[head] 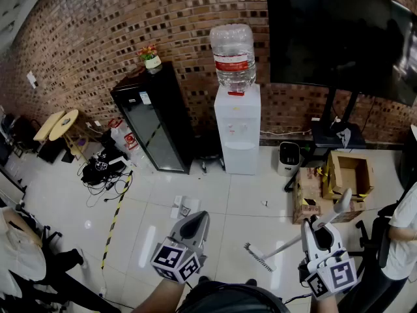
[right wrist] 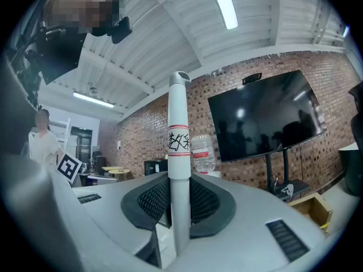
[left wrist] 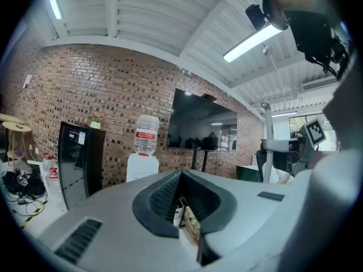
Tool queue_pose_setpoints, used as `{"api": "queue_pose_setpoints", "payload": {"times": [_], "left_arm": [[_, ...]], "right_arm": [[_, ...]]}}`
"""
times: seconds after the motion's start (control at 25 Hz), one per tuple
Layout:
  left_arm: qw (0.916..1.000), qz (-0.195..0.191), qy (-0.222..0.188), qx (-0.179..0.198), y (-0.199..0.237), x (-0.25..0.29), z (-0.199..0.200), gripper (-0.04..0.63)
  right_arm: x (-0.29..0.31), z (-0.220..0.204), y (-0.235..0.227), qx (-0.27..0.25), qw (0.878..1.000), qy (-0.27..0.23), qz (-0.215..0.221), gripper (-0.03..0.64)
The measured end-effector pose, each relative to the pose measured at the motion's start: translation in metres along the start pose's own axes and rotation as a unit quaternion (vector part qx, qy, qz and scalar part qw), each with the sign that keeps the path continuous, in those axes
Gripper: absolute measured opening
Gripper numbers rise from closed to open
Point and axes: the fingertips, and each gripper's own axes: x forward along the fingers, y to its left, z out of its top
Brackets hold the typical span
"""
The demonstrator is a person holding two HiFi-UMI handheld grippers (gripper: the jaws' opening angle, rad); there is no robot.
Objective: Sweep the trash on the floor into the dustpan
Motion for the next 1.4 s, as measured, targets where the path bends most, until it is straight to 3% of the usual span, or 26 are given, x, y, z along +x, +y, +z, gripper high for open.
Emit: {"api": "queue_pose_setpoints", "payload": {"times": [0.28,0.44,0.6,0.84,1.16,1.4], "left_arm": [[0.9999,0.009,0.009,0.010,-0.006,0.026,-0.004,0.023],[0.9995,0.017,0.025,-0.004,0.014,0.047,-0.014,0.023],[0.9999,-0.004,0.016,0.002,0.037,0.083,-0.006,0.023],[0.9994,-0.035,0.010,0.000,0.092,0.131,0.012,0.023],[0.9970,-0.077,-0.007,0.005,0.193,0.197,0.054,0.023],[0.9952,-0.098,0.002,-0.006,0.244,0.234,0.053,0.023]], "right_arm": [[0.022,-0.009,-0.042,-0.002,1.000,0.008,-0.004,0.091],[0.043,-0.016,-0.058,0.001,1.000,0.006,-0.013,0.091],[0.074,-0.022,-0.074,0.000,1.000,-0.004,-0.030,0.091],[0.123,-0.025,-0.069,-0.017,0.999,-0.014,-0.041,0.091],[0.214,-0.029,-0.080,-0.004,0.991,-0.031,-0.131,0.094],[0.272,-0.034,-0.098,-0.002,0.984,-0.038,-0.175,0.087]]}}
